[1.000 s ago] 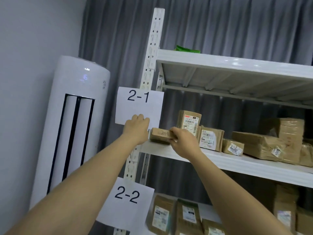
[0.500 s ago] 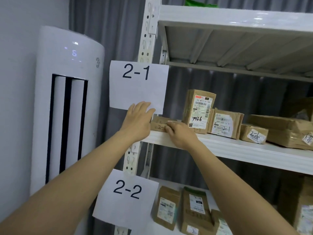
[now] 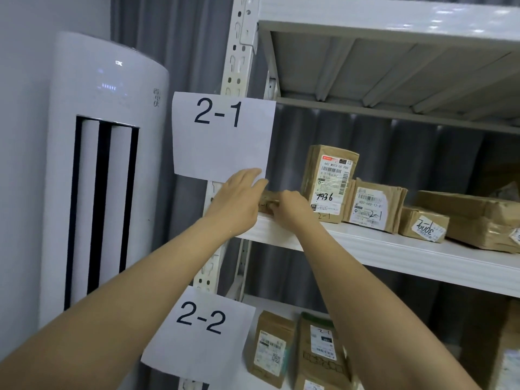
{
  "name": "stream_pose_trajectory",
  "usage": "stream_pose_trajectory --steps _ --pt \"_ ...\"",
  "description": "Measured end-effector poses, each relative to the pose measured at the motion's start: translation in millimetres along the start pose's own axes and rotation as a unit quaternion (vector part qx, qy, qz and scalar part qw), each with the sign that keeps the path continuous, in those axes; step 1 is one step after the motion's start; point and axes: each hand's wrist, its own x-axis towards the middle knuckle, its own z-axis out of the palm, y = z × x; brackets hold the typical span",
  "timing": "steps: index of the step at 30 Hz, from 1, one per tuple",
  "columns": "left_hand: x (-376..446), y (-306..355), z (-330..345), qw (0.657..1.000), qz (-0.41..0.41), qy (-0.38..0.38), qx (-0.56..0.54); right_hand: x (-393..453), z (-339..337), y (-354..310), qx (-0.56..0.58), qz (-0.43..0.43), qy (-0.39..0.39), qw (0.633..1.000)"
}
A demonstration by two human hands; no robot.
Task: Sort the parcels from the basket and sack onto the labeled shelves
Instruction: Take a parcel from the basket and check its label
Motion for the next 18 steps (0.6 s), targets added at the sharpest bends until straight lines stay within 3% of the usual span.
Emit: stream_pose_trajectory --steps 5,9,12,15,18 --pt "10.2 32.0 18.1 0.997 0.012 -0.029 -0.074 -42.0 -19.1 34.1 0.042 -0.079 0.169 0.981" --pt "35.4 46.5 37.0 0.995 -0.024 -0.078 -0.054 -44.8 -55.8 73.2 0.048 -0.035 0.282 0.958" --pt "56.8 50.0 42.4 0.986 -0.061 -0.142 -0.06 -24.0 -82.1 92.4 0.101 0.031 0.259 0.96" --pt "71.9 48.9 48.2 0.978 -0.1 -0.166 -0.072 0.5 -97.9 104.2 0.183 0.051 0.184 0.964" --pt "79.3 47.4 53.0 0.97 -0.132 -0.192 -0.066 19.6 -103.5 117.9 0.152 0.052 0.127 0.979"
